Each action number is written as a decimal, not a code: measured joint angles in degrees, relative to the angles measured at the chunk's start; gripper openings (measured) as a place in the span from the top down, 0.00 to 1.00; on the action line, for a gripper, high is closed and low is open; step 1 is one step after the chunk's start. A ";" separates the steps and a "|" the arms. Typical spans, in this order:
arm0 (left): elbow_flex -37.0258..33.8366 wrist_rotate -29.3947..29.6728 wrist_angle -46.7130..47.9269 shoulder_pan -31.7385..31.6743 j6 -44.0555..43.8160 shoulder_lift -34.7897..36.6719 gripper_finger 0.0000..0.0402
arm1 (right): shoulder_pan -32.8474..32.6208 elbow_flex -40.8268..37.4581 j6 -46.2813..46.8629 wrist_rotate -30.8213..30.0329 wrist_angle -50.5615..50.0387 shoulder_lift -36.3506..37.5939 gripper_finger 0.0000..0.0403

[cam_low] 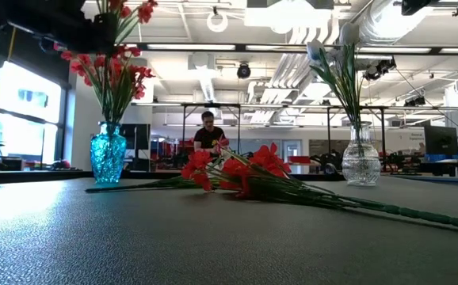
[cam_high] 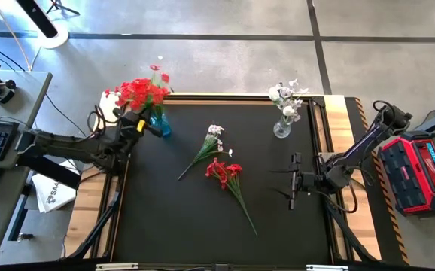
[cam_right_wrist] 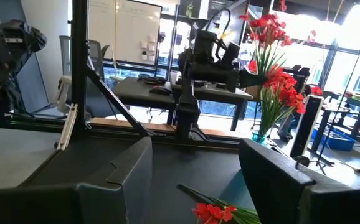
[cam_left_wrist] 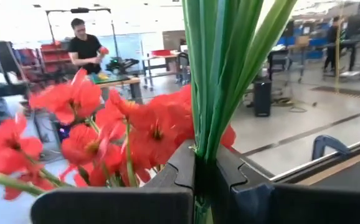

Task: Sort flowers into vase by color
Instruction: Put the red flowers into the blue vase

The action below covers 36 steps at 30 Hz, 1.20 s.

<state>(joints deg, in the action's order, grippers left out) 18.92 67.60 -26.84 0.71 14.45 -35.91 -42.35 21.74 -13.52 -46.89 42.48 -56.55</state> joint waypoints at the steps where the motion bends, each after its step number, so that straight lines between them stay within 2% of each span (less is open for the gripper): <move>1: -0.68 -2.33 -0.05 -1.49 -1.03 0.64 1.00 | 0.00 0.00 0.00 0.02 0.00 0.00 0.47; 4: -2.45 -8.63 -0.04 -5.87 -4.54 1.41 1.00 | 0.00 -0.02 0.00 0.11 0.08 0.00 0.47; 12: -5.12 -12.78 0.64 -12.78 -11.77 1.03 0.99 | 0.00 -0.04 0.16 0.13 0.59 0.00 0.47; 16: -5.10 -13.01 2.34 -12.72 -12.91 1.05 0.92 | 0.00 -0.04 0.20 0.13 0.63 0.00 0.47; 20: -4.29 -13.03 5.67 -12.32 -14.65 1.05 0.80 | 0.00 -0.04 0.15 0.11 0.63 0.00 0.47; 23: -1.92 -13.09 12.50 -12.24 -18.40 1.08 0.70 | 0.00 -0.04 0.49 0.12 0.63 0.00 0.47; 27: 3.14 -14.57 26.30 -12.18 -25.93 1.05 0.63 | 0.00 -0.05 0.61 0.11 0.62 0.00 0.47; 30: 7.35 -17.49 35.41 -12.16 -30.18 1.04 0.61 | 0.00 -0.05 0.59 0.10 0.47 0.00 0.47; 36: 13.95 -21.06 47.92 -12.16 -34.32 1.05 0.61 | 0.02 -0.07 0.23 -0.11 0.44 0.00 0.47</move>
<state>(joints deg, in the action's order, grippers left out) 32.88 46.54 21.08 -11.44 -19.87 -34.85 -42.33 21.67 -13.29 -47.00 42.91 -56.55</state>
